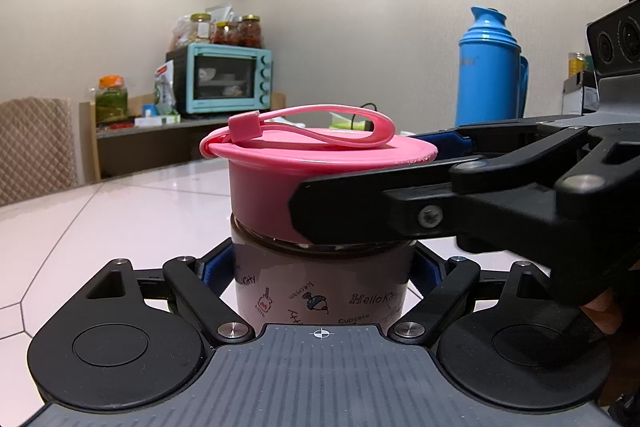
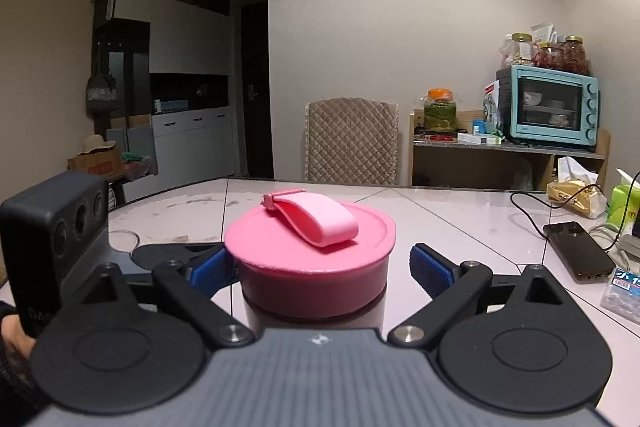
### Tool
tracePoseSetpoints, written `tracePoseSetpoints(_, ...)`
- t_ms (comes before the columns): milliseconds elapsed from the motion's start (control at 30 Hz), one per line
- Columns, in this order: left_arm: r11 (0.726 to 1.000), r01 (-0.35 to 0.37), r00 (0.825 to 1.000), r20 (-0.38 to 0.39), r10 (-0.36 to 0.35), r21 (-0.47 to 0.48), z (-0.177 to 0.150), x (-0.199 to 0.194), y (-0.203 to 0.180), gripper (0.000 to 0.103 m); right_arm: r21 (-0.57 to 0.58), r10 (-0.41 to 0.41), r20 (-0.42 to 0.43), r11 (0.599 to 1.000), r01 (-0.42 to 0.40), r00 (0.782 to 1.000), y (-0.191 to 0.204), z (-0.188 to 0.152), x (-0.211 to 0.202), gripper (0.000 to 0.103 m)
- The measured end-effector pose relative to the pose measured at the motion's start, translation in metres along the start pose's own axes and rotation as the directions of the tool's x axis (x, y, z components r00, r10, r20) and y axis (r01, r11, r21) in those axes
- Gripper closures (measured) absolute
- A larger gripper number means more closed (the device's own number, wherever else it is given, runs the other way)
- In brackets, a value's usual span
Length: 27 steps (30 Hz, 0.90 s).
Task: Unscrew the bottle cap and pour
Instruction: 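Regrasp the pink lid with the right gripper and keep twisting, then regrasp the lid rim with the right gripper and twist further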
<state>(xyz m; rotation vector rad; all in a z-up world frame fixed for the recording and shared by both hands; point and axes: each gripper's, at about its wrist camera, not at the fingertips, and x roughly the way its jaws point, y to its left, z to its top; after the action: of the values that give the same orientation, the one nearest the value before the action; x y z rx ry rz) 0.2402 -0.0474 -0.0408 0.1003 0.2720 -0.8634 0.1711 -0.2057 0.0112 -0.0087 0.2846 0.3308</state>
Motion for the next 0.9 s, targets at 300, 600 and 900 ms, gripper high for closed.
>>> tracePoseSetpoints(300, 1.0, 0.0, 1.0, 0.0, 0.0, 0.0, 0.0, 0.0, 0.0, 0.013, 0.009, -0.022, -0.001, 1.0, 0.022, 1.0, 0.008, 0.001, 0.003, 0.017)
tracePoseSetpoints(600, 1.0, 0.0, 1.0, 0.0, 0.0, -0.001, 0.0, -0.001, -0.001, 0.013, -0.039, 0.021, 0.003, 0.999, -0.021, 1.0, 0.004, 0.0, 0.001, 0.018)
tracePoseSetpoints(900, 1.0, 0.001, 1.0, -0.001, -0.001, -0.002, 0.001, 0.0, 0.0, 0.013, -0.12, 0.256, -0.013, 0.959, -0.256, 0.967, -0.032, 0.003, 0.004, 0.018)
